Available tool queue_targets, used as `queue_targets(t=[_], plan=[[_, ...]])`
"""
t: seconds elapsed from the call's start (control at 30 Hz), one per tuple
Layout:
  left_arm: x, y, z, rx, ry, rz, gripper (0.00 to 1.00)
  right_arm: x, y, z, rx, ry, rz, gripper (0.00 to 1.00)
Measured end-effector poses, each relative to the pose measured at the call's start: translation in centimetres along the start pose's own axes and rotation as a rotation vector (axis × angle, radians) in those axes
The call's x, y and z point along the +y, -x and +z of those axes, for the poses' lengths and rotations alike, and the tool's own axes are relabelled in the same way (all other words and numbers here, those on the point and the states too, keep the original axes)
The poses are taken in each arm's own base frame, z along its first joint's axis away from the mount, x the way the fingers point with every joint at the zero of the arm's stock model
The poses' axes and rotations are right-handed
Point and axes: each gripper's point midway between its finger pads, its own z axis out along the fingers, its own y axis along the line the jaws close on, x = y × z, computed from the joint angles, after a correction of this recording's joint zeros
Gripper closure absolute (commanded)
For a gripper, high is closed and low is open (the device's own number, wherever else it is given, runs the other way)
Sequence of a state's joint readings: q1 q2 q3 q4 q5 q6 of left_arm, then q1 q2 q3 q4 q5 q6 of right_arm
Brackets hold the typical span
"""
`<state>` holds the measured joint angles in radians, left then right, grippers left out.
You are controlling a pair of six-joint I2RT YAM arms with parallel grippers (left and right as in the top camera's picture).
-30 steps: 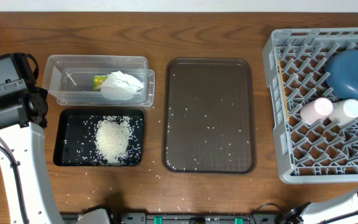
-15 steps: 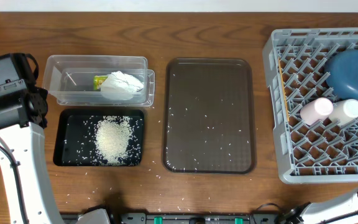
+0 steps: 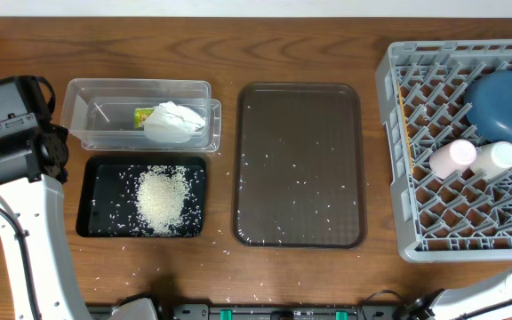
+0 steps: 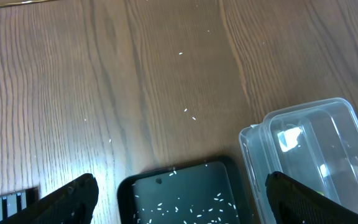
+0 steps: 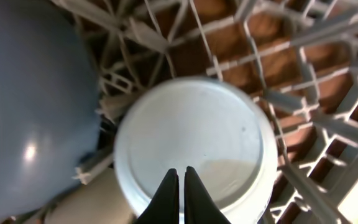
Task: Sort waste into correct bins and load items into the dishwasher rack
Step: 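Lower the bowl into the rack's right side and release it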
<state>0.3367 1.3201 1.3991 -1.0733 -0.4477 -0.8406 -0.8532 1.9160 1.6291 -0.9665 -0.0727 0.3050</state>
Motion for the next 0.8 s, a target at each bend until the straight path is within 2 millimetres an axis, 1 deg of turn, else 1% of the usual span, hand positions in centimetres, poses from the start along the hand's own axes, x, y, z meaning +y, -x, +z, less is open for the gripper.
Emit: queue_targets(t=[0.23,0.37,0.5,0.8], plan=[[0.0,0.0,0.0,0.000,0.000,0.000,0.11,-0.2,-0.6,0.2,0.024,-0.007,0.002,0.99],[0.0,0.0,0.0,0.000,0.000,0.000,0.11,0.3,-1.1,0.1,0.048,0.020,0.004,0.99],[0.0,0.0,0.0,0.000,0.000,0.000,0.11,0.7,-2.8,0.0,0.118,0.045,0.009,0.99],[0.0,0.0,0.0,0.000,0.000,0.000,0.11,0.7,-4.8,-0.3,0.206,0.052,0.021,0.99]])
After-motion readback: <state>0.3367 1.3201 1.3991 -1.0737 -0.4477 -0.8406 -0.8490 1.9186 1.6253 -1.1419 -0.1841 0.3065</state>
